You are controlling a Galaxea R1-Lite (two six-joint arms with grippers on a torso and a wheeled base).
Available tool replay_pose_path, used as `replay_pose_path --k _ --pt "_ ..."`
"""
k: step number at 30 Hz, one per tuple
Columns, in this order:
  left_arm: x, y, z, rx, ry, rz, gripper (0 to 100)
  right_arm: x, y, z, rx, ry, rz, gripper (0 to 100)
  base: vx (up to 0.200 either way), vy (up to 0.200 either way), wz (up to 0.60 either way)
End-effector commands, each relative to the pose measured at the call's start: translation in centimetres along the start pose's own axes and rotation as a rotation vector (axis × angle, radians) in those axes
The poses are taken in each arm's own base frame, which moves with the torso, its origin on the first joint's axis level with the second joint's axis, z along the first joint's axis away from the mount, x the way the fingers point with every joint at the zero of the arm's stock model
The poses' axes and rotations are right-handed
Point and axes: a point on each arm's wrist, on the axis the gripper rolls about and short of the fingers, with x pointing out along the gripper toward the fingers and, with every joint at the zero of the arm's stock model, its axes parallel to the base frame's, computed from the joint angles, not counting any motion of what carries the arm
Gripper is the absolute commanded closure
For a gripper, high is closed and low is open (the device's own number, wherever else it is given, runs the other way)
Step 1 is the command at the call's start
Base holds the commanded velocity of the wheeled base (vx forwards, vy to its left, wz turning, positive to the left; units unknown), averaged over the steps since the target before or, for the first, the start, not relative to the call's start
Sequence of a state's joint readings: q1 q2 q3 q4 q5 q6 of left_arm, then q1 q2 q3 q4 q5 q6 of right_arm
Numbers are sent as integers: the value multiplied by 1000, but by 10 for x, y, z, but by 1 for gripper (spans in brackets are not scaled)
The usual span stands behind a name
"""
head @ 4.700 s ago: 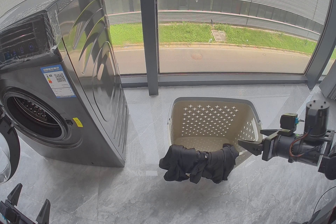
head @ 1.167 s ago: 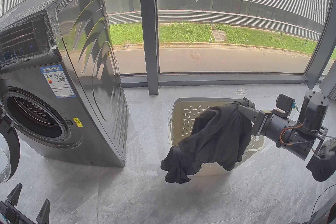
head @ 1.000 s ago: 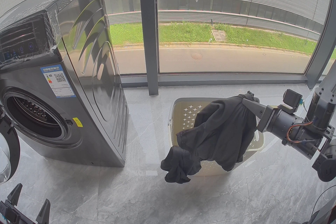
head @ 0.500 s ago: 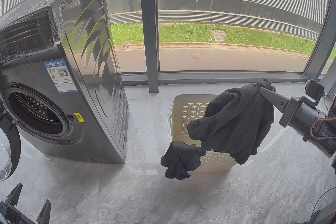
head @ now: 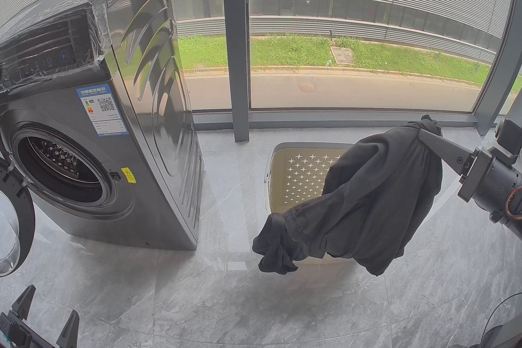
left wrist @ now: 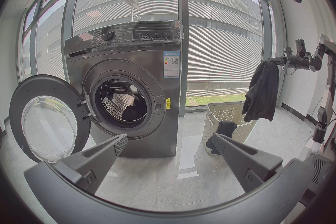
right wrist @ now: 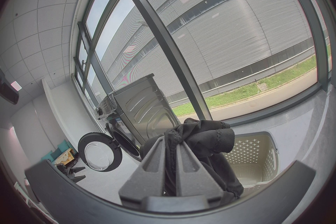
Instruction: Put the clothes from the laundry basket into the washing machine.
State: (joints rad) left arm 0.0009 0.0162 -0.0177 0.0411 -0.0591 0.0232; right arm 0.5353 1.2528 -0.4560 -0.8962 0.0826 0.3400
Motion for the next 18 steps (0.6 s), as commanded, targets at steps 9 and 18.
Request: replay_pose_path --k 9,18 --pt "0 0 -5 -8 0 6 0 -2 4 0 2 -2 17 100 0 200 0" --pt "0 0 -5 -8 0 5 0 1 2 -5 4 24 0 100 0 200 0"
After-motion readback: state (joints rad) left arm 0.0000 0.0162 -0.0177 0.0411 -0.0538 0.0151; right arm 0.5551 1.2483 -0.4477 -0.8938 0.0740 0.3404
